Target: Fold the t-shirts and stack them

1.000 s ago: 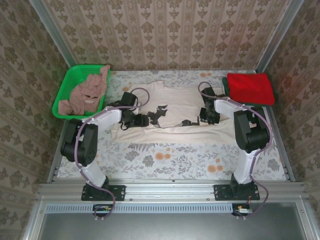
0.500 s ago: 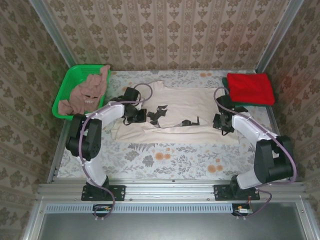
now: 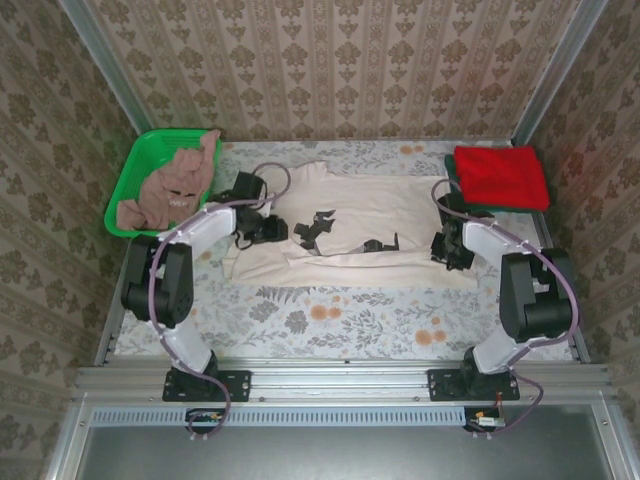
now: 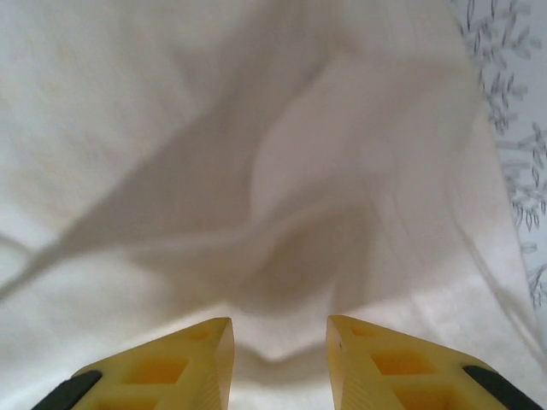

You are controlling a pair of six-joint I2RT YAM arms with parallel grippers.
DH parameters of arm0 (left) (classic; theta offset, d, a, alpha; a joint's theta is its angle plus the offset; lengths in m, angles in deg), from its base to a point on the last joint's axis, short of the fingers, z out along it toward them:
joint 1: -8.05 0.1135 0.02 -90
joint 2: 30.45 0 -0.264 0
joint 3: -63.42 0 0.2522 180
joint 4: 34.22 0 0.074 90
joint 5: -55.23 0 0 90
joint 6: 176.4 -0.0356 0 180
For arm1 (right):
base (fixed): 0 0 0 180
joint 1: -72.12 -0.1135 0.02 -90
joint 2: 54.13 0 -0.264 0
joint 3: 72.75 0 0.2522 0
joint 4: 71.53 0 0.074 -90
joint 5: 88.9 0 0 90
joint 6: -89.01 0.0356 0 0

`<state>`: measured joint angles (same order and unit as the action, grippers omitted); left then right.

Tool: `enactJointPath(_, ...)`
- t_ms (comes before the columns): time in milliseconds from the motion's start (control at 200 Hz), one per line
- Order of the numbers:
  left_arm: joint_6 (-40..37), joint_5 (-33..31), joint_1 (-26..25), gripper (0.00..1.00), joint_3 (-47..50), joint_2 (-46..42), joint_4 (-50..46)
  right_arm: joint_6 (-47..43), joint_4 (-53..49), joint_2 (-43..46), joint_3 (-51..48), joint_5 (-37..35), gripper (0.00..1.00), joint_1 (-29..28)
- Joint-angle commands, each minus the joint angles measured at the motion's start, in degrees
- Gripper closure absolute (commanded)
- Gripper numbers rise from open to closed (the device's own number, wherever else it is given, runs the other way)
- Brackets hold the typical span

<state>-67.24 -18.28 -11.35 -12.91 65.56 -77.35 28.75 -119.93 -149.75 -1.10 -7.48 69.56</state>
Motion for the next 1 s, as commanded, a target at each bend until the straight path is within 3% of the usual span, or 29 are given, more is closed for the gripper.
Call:
enactJointPath(0, 0.17, -0.57, -0.61, 0.52, 2.18, -2.51, 2.26, -0.57, -1.55, -4.97, 3.66, -0.86, 0.66, 1.71)
enactJointPath(215, -1.92, -0.58, -1.73, 0.42, 3.84, -0.1, 3.6, 0.31, -4.45, -8.81, 5.31, -3.34, 0.67, 3.29)
enactJointPath(470, -1.52, -0.17, -1.48, 0.42, 2.44, 3.81, 5.19, -0.37, -3.73, 6.76, -3.03, -1.09, 0.62, 3.18)
enactJointPath(610, -0.27, 0.27, -0.87, 0.42, 2.85, 4.76, 5.79, 0.1, -2.53, 10.83, -8.55, 1.16, 0.6, 2.83)
enactJointPath(995, 0.19, 1.61, 0.31, 0.42, 3.94, 4.54, 6.4, -0.1, -0.27, 2.06, -8.32, 2.37, 0.6, 4.05)
